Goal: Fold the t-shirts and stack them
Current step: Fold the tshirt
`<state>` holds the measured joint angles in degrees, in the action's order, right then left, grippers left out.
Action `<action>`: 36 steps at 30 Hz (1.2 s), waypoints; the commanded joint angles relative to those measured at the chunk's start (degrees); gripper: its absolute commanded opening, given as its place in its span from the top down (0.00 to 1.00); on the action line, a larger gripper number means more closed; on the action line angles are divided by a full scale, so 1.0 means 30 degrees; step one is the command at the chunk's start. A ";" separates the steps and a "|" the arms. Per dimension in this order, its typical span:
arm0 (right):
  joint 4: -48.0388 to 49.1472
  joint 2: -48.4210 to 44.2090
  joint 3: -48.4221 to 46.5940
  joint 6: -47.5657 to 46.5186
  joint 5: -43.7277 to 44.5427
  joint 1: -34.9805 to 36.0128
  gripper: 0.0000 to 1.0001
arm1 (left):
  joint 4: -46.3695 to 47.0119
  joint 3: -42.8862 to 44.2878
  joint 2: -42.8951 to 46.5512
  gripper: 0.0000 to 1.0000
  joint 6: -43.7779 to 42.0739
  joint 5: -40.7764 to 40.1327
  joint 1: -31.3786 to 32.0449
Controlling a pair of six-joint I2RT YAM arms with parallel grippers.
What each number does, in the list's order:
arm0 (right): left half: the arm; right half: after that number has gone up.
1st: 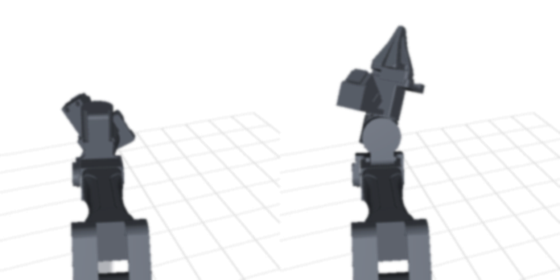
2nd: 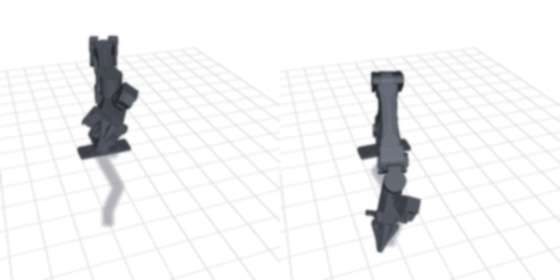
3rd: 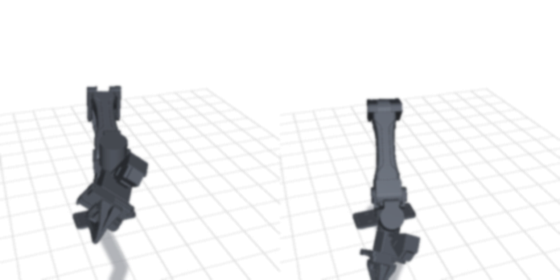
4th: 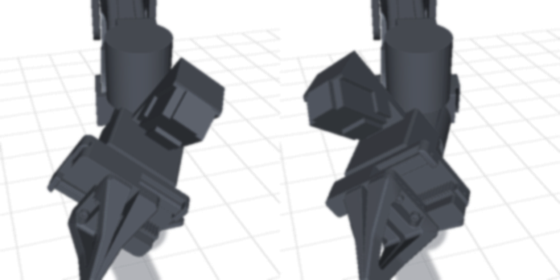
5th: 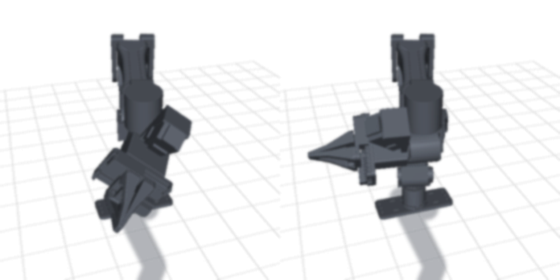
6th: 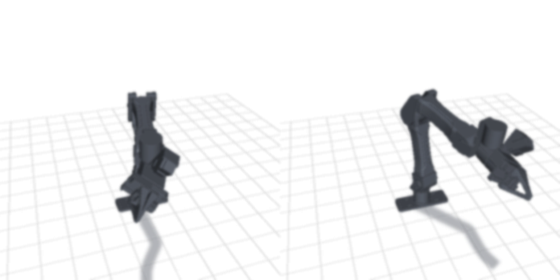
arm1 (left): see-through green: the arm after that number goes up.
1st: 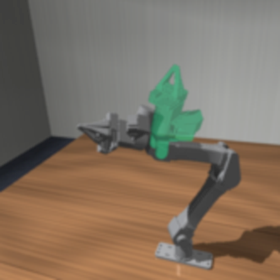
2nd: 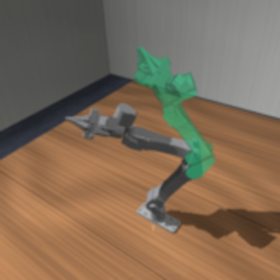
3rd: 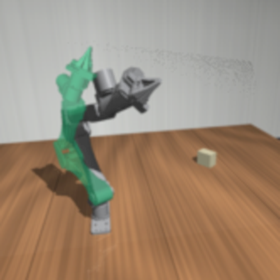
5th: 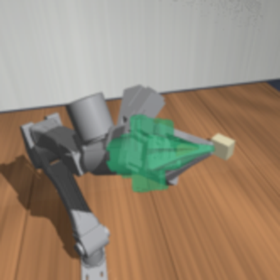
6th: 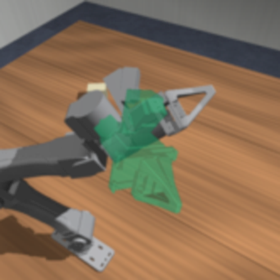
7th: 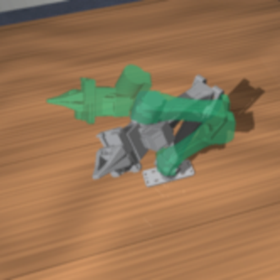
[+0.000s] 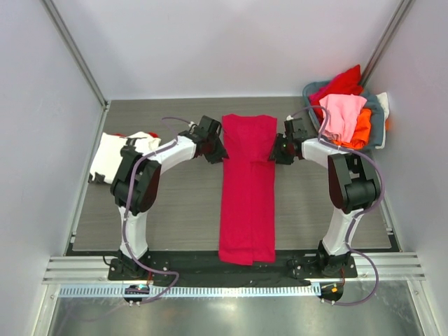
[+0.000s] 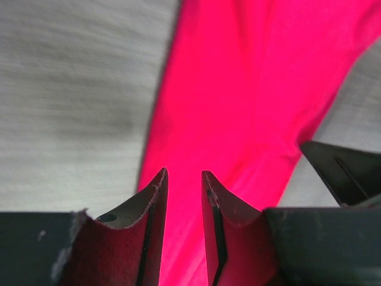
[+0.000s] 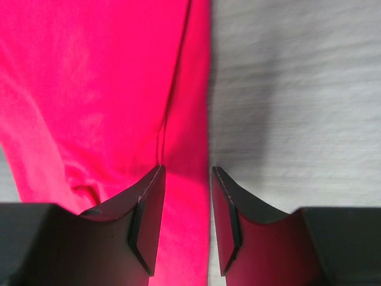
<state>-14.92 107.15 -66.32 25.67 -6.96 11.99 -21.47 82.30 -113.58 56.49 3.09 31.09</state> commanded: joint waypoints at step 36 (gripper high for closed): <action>-0.0448 0.6947 -1.0414 0.2019 -0.0813 -0.0861 0.47 | -0.2626 1.4876 -1.0373 0.71 -0.1924 0.2956 -0.4621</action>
<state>-12.53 129.64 -97.03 31.09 -9.54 9.85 -22.13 124.90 -146.82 54.19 12.29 18.15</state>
